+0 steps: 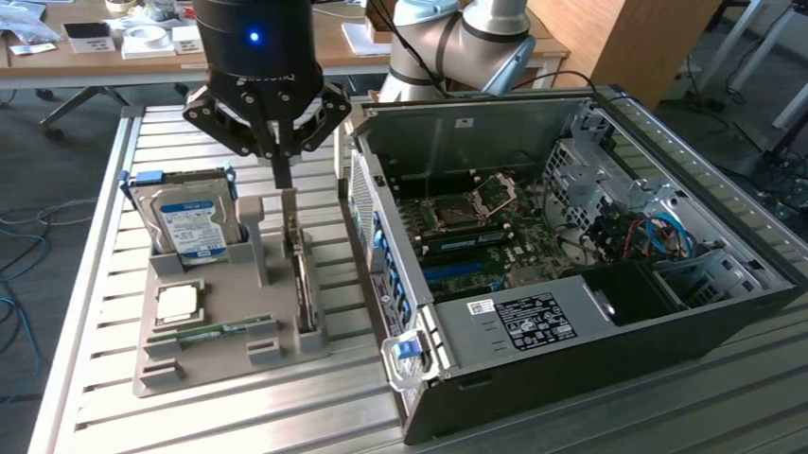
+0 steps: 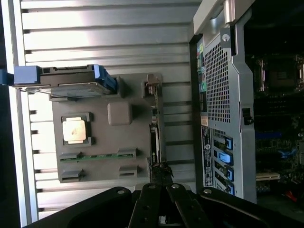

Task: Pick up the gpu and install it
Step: 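Reach for the gpu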

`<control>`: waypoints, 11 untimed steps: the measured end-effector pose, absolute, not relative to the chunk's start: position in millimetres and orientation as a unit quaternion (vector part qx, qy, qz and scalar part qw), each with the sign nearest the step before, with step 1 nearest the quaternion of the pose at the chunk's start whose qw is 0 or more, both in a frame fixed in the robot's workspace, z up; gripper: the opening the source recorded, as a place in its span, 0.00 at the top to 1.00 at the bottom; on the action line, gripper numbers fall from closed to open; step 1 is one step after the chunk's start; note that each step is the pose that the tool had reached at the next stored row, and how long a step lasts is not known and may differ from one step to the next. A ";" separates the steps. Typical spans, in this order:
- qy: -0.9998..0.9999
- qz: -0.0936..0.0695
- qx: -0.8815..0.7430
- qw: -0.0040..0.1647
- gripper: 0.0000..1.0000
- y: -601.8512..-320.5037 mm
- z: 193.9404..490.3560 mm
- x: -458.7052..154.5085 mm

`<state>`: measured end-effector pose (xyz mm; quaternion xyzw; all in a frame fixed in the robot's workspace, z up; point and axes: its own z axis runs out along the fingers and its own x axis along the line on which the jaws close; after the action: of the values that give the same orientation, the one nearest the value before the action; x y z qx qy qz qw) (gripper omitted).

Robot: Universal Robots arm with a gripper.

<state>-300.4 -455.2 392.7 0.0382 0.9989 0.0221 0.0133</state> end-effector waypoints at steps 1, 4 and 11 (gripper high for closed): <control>0.999 0.022 0.038 0.013 0.89 -455.3 392.7 -300.5; 0.999 0.022 0.038 0.013 0.89 -455.3 392.7 -300.4; 0.999 0.022 0.038 0.013 0.89 -455.3 392.7 -300.4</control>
<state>-300.4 -455.3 392.7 0.0382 0.9989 0.0221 0.0133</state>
